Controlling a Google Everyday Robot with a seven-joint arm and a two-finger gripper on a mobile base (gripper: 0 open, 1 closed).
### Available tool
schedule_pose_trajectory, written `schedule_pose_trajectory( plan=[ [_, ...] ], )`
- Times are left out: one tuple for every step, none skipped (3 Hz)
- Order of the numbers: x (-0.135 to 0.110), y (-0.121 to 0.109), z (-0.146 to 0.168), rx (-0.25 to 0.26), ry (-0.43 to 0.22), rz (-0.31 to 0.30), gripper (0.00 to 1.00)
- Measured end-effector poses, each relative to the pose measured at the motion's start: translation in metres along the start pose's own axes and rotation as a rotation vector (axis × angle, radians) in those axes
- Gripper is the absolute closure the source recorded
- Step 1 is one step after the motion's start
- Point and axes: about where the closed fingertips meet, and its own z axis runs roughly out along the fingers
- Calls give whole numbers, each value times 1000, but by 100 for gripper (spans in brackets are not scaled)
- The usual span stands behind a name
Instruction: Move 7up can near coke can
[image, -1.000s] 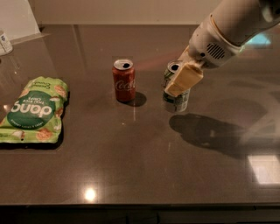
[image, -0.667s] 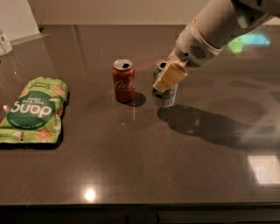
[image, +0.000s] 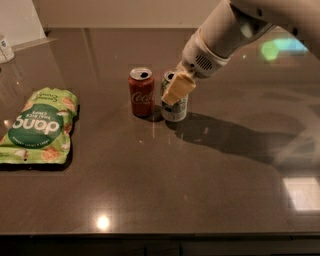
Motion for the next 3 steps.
schedule_pose_trajectory(
  plan=[
    [2,-1,14,-11,10,0,59],
    [4,-1,20,-24,-6,-4,36],
    [3,0,20,-24,-4,-6,12]
  ],
)
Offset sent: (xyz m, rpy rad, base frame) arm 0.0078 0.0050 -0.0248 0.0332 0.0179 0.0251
